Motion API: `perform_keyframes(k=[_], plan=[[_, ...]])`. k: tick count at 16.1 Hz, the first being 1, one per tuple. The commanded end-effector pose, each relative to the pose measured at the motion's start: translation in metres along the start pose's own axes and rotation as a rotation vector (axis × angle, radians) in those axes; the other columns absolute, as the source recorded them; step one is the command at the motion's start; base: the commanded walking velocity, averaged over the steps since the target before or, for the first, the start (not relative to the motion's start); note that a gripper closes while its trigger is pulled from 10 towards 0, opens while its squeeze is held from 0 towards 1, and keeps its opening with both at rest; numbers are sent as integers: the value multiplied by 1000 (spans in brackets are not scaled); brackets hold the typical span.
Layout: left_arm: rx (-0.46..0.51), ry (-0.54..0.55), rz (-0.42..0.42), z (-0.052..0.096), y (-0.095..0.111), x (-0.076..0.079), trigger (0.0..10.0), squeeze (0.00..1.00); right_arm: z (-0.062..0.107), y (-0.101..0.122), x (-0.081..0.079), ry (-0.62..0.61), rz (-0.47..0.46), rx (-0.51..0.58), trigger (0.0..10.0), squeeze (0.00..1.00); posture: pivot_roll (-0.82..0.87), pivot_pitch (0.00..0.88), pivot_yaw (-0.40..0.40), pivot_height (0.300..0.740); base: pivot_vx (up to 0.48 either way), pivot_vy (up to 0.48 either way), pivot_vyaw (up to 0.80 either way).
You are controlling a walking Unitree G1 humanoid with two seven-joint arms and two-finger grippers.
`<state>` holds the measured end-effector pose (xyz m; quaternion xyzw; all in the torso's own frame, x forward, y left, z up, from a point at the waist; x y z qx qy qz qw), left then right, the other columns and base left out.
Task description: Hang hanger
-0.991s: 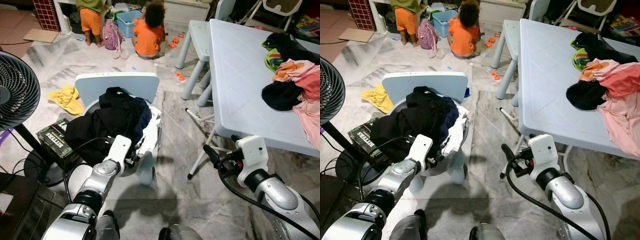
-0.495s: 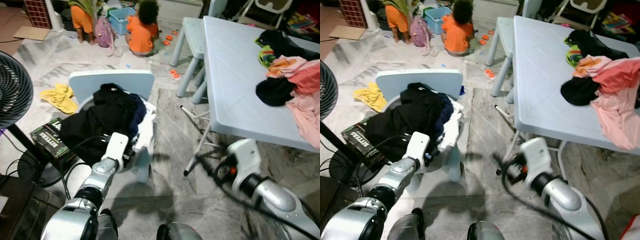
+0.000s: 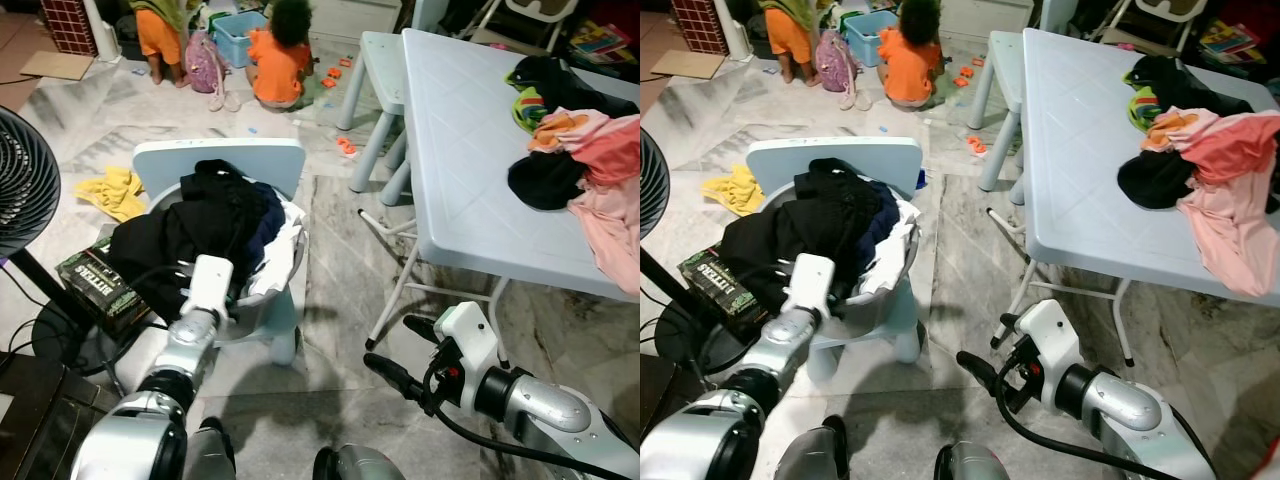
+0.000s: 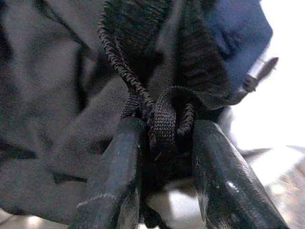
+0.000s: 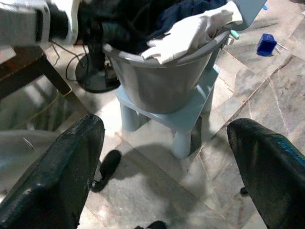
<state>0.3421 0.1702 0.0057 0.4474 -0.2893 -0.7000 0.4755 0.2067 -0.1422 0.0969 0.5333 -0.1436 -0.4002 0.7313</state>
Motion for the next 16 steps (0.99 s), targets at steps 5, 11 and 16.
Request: perform_keyframes(k=[5,11,16], plan=[[91,41,1,0,15,5,0,0,-5,-5,3,-6,45,-25,10000,0,-211,108,-160,740,0,0,0],[236,190,55,3,45,-34,0,0,-13,-3,4,-20,67,1,10000,0,-184,108,-152,740,0,0,0],[249,215,68,32,36,-26,0,0,-21,-7,2,-19,80,8,10000,0,-141,115,-146,740,0,0,0]])
Point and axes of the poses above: a point about 5 cm out from each wrist's last joint towards the gripper, its own z axis pointing back from the gripper into the wrist, its own y axis along the axis of the wrist's last joint, x = y × z, the point moved 3 cm from there along -z, pointing out of the wrist towards the gripper, and after that the axes turned 10 degrees about -z, right-handed, at the moved point
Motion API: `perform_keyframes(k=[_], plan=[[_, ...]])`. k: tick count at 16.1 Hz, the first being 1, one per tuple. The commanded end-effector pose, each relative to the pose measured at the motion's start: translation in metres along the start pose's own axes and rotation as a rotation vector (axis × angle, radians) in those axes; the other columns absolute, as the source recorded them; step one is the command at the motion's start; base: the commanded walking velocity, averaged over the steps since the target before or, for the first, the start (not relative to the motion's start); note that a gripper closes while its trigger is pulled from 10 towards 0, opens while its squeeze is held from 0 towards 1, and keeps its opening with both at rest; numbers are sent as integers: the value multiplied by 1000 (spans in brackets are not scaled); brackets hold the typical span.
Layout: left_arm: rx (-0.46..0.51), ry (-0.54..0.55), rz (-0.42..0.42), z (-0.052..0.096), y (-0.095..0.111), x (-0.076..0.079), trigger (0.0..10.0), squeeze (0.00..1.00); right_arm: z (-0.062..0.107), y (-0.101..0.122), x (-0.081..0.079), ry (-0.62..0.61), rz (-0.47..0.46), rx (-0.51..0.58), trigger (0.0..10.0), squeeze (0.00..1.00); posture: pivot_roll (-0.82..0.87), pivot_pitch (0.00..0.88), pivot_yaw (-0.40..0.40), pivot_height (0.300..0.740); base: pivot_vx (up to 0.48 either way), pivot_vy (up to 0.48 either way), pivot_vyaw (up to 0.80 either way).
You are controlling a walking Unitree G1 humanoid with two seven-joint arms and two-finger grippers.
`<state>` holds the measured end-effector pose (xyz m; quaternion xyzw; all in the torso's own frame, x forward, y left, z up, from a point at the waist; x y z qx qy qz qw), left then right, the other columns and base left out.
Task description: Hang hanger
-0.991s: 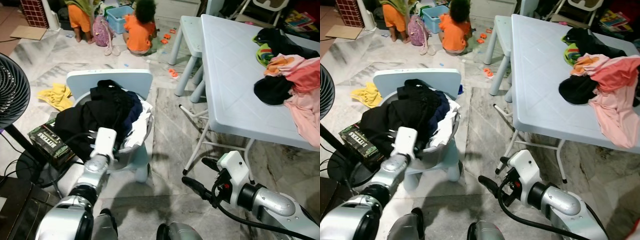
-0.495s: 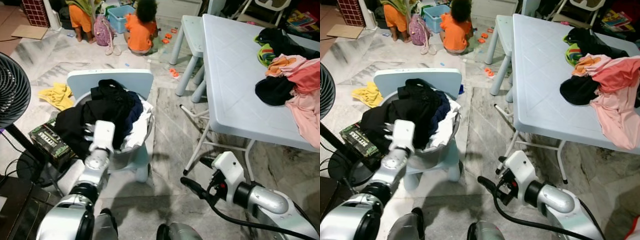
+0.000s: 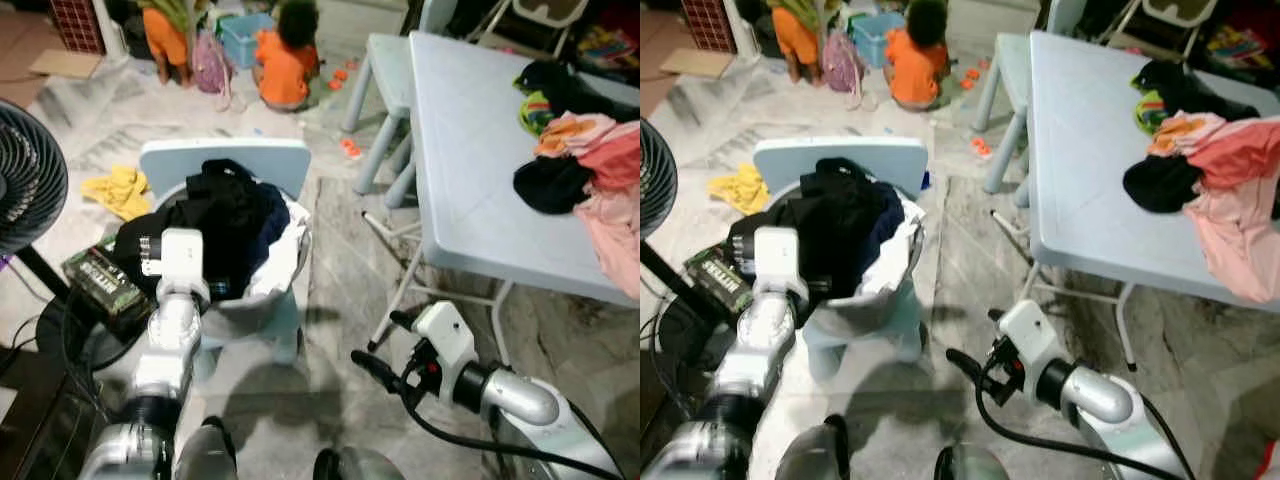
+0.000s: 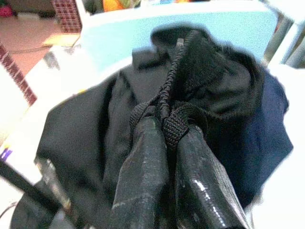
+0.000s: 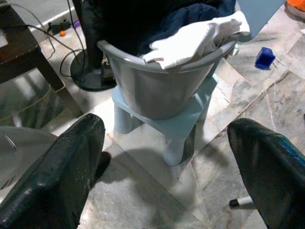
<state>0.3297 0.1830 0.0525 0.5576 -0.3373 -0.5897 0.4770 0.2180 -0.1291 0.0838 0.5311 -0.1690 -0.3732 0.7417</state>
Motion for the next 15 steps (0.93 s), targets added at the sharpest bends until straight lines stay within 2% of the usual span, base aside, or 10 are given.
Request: perform_keyframes(k=[1,3,5,8,9,10,11,12,13,15], plan=[[-17,20,-28,8,-3,0,0,0,-1,-3,1,-7,11,-7,10000,0,-128,117,-150,740,0,0,0],[-208,52,13,25,-47,-6,0,0,-4,-4,-2,9,24,-8,10000,0,-124,117,-155,740,0,0,0],[-241,65,-25,28,-56,-16,0,0,-5,-4,-1,10,31,-9,10000,0,-123,116,-158,740,0,0,0],[-270,76,-137,27,-62,-34,0,0,-6,-4,3,0,42,-7,10000,0,-124,112,-157,740,0,0,0],[-328,43,-154,29,-72,-31,2549,0,-6,-4,3,0,44,-7,10000,0,-124,112,-157,740,0,0,0],[-384,-7,-147,30,-81,-25,10000,0,-8,-5,1,4,50,-6,10000,0,-118,111,-154,740,0,0,0],[-392,-25,-137,31,-82,-24,10000,0,-9,-5,-2,12,64,-6,10000,0,-118,111,-154,740,0,0,0],[-373,-35,-151,31,-78,-23,10000,949,-9,-6,-3,15,66,-7,10000,0,-118,110,-155,740,0,0,0],[-368,-40,-164,33,-78,-23,10000,1000,-9,-6,-4,18,67,-8,10000,0,-118,110,-155,740,0,0,0],[-374,-14,-192,36,-81,-25,10000,1000,-9,-6,-3,17,71,-8,10000,0,-118,110,-155,740,0,0,0]])
Point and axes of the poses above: a point about 5 cm out from each wrist's last joint towards the gripper, its own z axis pointing back from the gripper into the wrist, its own y axis along the axis of the wrist's last joint, x = y × z, the point moved 3 cm from there along -z, pointing out of the wrist towards the gripper, and after that the axes turned 10 degrees about -z, right-handed, at the moved point
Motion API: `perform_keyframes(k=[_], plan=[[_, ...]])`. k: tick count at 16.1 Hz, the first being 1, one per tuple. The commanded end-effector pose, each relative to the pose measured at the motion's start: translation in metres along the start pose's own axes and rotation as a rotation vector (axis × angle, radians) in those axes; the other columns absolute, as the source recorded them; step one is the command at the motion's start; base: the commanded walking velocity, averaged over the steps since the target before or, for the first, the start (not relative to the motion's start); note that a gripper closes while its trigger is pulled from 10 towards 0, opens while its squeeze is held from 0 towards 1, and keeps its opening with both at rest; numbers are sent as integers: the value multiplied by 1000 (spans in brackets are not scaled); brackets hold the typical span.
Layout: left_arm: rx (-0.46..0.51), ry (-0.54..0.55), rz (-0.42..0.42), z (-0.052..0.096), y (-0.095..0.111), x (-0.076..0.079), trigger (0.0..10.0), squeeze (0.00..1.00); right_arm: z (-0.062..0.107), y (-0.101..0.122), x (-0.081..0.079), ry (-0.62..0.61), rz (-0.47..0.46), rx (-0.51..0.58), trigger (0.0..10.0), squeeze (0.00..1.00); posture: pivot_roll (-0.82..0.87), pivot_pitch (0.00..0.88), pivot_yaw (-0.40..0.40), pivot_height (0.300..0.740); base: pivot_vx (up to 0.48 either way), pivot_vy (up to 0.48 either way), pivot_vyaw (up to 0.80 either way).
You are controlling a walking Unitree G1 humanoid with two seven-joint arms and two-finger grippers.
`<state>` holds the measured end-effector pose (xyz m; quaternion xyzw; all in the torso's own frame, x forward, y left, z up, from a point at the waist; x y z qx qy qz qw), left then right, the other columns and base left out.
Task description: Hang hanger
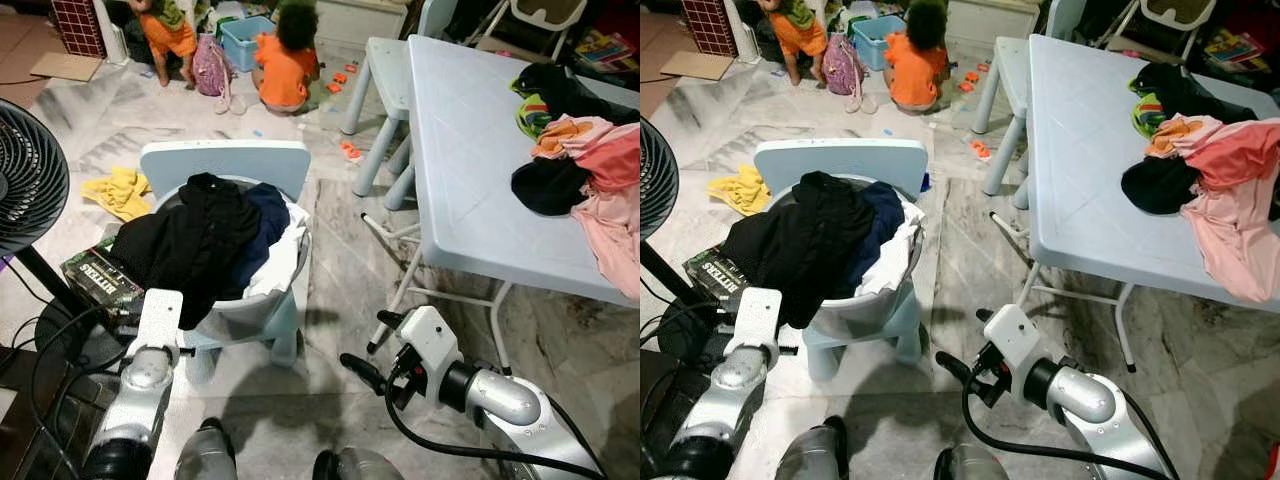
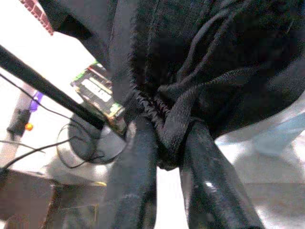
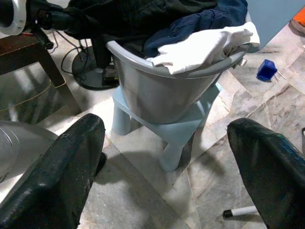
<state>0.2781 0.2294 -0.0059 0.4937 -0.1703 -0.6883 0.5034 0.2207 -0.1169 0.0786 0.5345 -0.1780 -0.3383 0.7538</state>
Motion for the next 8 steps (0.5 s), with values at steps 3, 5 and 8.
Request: perform_keyframes(k=[3,5,8], plan=[[67,-2,-220,7,0,7,10000,1000,-1,-2,6,-14,11,-7,10000,0,-102,105,-158,740,0,0,0],[65,-24,-276,8,-8,8,10000,1000,-3,0,5,-10,16,-1,10000,0,-99,103,-159,740,0,0,0],[68,-5,-340,12,-14,6,10000,1000,-4,0,5,-8,22,2,10000,0,-96,101,-158,740,0,0,0]])
Point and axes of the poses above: a point about 5 cm out from each wrist's last joint towards the gripper, its own z axis pointing back from the gripper into the wrist, its own y axis along the axis of the wrist's last joint, x = y × z, the point moved 3 cm from there along -z, pointing out of the wrist towards the gripper, and after that the axes turned 10 degrees about -z, right-handed, at the moved point
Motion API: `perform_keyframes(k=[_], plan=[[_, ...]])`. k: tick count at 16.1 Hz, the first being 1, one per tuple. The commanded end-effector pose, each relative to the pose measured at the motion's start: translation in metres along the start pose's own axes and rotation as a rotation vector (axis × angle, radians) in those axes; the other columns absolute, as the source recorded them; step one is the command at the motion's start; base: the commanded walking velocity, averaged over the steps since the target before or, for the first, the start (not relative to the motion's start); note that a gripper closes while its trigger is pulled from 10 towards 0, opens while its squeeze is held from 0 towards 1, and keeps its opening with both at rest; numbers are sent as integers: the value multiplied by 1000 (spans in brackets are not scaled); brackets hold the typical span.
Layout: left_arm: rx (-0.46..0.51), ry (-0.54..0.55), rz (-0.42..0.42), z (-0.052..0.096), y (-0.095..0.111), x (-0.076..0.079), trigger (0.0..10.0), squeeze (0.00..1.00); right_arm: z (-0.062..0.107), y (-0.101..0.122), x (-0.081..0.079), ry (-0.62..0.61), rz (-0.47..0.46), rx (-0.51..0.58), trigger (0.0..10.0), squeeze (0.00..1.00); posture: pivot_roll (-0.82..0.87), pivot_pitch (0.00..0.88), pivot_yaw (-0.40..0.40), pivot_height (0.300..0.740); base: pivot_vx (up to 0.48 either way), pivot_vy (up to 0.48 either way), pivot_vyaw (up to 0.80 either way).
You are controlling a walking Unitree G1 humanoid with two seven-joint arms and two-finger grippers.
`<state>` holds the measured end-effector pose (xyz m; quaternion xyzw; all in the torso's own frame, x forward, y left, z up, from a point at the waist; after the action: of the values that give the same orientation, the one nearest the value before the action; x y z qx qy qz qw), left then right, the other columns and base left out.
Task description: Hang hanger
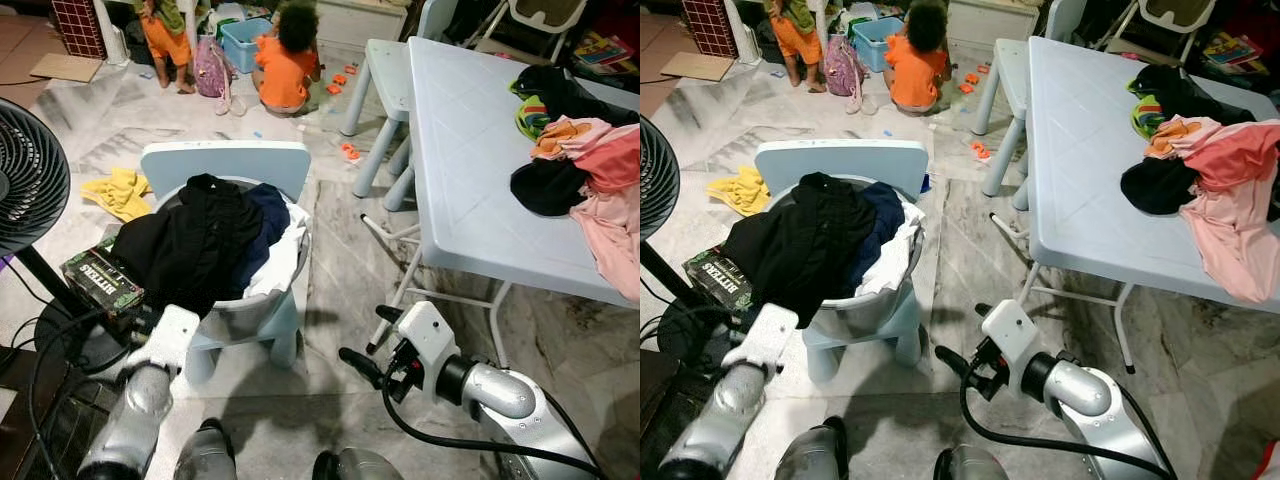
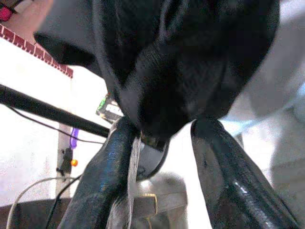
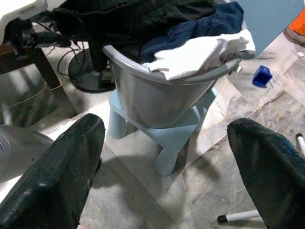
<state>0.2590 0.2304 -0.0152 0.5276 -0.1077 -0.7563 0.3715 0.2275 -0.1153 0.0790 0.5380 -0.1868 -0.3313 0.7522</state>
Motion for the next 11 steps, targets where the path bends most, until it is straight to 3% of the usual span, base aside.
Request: perform_keyframes(k=[1,2,3,6,8,11], plan=[[26,3,-25,4,3,4,10000,941,0,-3,1,-3,6,-11,10000,0,-96,101,-158,740,0,0,0],[31,5,-30,6,3,5,10000,941,-1,-3,1,-2,7,-10,10000,0,-96,101,-158,740,0,0,0],[19,6,38,7,2,7,10000,1000,-2,-3,1,0,11,-9,10000,0,-86,99,-158,740,0,0,0],[4,37,153,11,-3,8,10000,1000,-1,-4,2,-1,17,-12,10000,0,-88,101,-159,740,0,0,0],[3,35,176,17,-7,13,10000,1000,-1,-5,1,0,23,-16,10000,0,-86,101,-159,740,0,0,0],[56,191,169,26,-9,-6,10000,1000,-3,-5,1,2,26,-12,10000,0,-80,103,-159,740,0,0,0]])
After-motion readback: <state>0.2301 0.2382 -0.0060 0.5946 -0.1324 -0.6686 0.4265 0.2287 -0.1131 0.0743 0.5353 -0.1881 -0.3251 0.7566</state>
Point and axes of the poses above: a point about 5 cm out from each wrist's last joint towards the gripper, its own z axis pointing back from the gripper into the wrist, its own y axis along the axis of the wrist's last joint, x = y × z, the point moved 3 cm from there along -z, pointing out of the wrist towards the gripper, and after that the axes turned 10 degrees about -z, right-handed, at the moved point
